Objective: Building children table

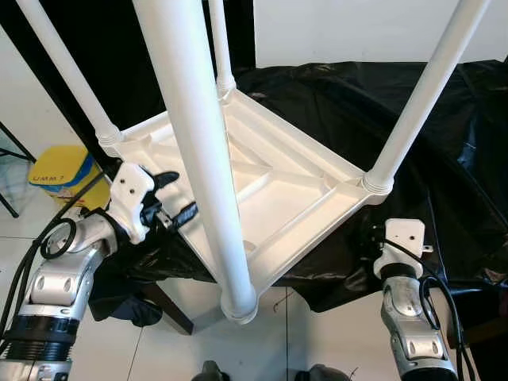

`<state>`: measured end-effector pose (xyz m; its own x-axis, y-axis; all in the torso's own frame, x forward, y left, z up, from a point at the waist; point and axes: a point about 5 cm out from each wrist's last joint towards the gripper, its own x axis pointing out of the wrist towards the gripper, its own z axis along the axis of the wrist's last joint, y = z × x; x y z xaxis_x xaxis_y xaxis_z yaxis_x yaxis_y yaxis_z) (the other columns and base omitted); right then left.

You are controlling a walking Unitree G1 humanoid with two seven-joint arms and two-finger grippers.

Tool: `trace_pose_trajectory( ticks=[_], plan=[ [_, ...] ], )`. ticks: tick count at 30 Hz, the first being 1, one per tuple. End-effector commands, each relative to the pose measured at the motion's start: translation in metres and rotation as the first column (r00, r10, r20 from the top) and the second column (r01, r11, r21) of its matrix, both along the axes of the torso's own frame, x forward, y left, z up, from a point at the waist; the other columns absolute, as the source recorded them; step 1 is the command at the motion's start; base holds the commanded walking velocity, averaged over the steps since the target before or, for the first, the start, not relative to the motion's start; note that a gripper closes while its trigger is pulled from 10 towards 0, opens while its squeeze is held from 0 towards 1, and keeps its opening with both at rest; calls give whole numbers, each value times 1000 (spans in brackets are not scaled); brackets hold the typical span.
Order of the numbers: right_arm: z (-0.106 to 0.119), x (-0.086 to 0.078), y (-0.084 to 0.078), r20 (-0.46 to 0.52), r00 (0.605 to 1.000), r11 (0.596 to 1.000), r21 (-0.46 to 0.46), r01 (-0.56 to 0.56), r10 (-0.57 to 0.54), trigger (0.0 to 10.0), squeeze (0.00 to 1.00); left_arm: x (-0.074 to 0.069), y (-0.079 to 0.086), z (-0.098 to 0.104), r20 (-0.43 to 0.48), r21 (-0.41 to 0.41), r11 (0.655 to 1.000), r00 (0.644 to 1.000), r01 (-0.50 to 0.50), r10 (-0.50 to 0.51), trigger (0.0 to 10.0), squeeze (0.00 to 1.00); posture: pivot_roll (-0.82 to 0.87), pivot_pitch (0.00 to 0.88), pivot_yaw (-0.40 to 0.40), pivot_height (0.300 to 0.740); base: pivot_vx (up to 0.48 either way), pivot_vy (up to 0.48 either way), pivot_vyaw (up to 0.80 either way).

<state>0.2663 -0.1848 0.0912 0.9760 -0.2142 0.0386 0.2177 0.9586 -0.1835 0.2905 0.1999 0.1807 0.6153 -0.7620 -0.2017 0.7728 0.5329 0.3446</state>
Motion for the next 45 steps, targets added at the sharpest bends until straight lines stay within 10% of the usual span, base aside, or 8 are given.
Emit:
trace_pose_trajectory(
  ticks=[1,27,45],
  plan=[
    [-2,1,6,-26,999,999,13,-33,33,10000,0,1,2,-6,-15,63,998,1000,22,-21,10000,0,-24,72,-3,740,0,0,0],
    [23,82,19,-117,983,990,22,-138,140,10000,0,2,-31,-11,-28,67,983,985,169,-168,10000,0,-22,82,11,740,0,0,0],
    [44,92,4,25,992,991,39,-128,127,10000,0,3,8,-4,-32,156,983,995,102,-98,10000,0,-6,94,14,740,0,0,0]
  ],
)
